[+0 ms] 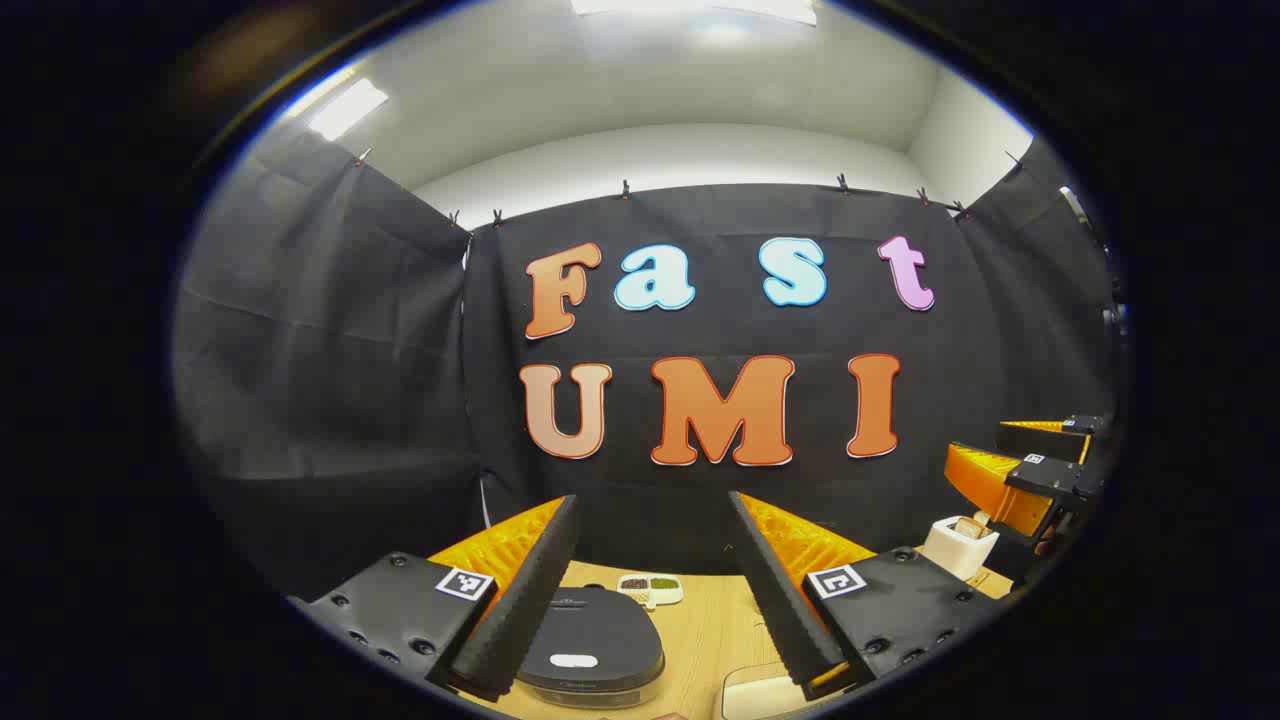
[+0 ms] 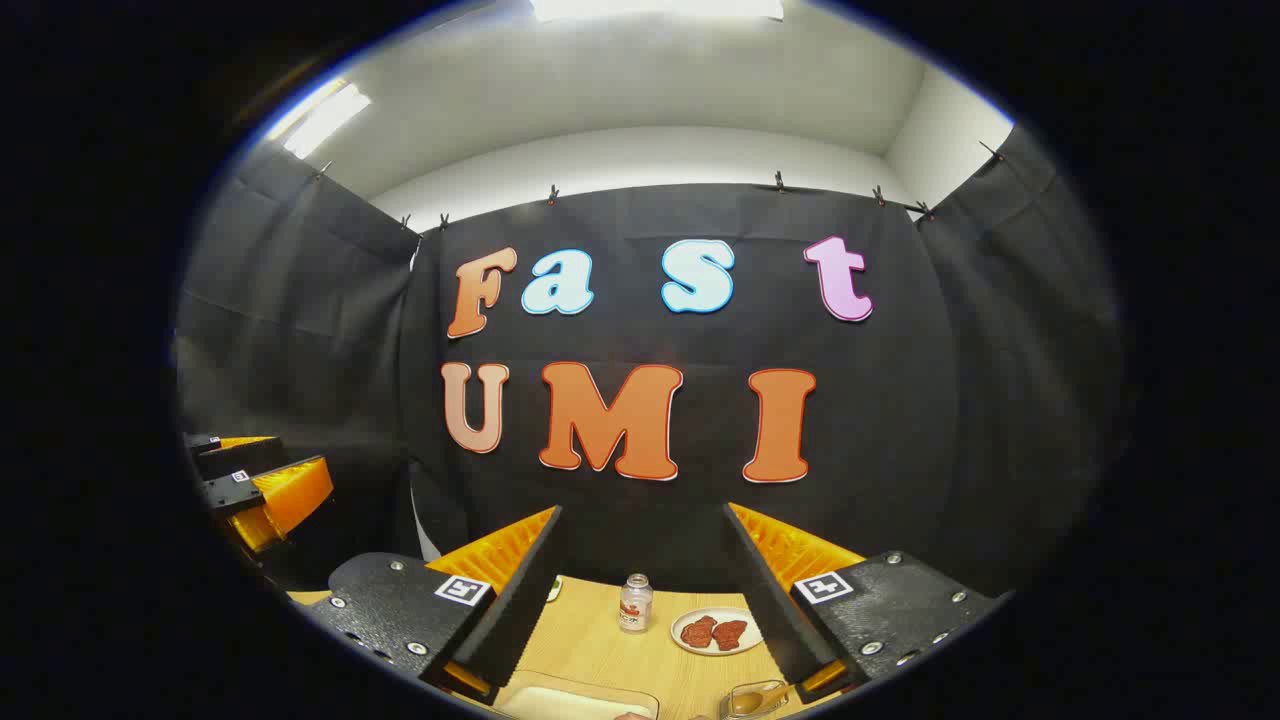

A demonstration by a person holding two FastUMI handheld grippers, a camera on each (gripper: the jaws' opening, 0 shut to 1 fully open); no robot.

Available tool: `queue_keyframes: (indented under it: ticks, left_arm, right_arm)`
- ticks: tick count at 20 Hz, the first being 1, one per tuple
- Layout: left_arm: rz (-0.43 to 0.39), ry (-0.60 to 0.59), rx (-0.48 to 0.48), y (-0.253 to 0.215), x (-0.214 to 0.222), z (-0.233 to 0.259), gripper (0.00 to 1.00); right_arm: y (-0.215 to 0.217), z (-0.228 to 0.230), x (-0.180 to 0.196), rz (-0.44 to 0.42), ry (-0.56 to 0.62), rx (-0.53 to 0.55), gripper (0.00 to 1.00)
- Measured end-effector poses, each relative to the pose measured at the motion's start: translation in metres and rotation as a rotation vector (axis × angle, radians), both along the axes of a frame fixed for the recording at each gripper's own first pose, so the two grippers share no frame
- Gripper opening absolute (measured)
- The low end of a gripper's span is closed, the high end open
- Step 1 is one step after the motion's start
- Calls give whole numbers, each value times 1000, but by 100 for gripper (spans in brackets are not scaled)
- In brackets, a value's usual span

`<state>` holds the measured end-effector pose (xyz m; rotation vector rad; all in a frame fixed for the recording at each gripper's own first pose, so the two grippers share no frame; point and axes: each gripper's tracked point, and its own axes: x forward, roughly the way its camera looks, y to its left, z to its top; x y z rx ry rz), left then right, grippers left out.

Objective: Close the left gripper, press the button to open the rice cooker; take a wooden spoon from the chopstick holder with the right hand, scoop a spoonful of rice and pour it into the rice cooker, then put the wooden spoon back into the chopstick holder.

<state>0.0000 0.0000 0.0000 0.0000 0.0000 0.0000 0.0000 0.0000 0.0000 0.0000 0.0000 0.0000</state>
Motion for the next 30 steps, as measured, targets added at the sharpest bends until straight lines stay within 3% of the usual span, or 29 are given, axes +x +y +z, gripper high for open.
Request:
queue_keyframes:
  ticks: [11, 13, 16, 22, 28, 29, 30]
  left_arm:
    - [-28, -11, 42, -9, 11, 6, 100]
    - [-29, -14, 45, -7, 15, 8, 91]
    - [5, -14, 62, 4, 12, 10, 100]
    - [54, -30, 61, 19, 7, 14, 100]
    - [96, -31, 61, 45, 11, 17, 95]
    - [112, -23, 70, 53, 13, 15, 98]
    - [120, -12, 79, 58, 16, 12, 86]
  right_arm:
    - [2, -14, 16, 2, 23, 34, 95]
    - [6, -20, 21, -4, 41, 51, 95]
    - [20, -21, 28, 22, 40, 54, 95]
    - [33, -31, 28, 64, 59, 54, 95]
    - [0, -40, 17, 8, 79, -8, 95]
    - [-8, -43, 13, -9, 85, -13, 95]
    - [-16, -46, 11, -28, 93, -17, 95]
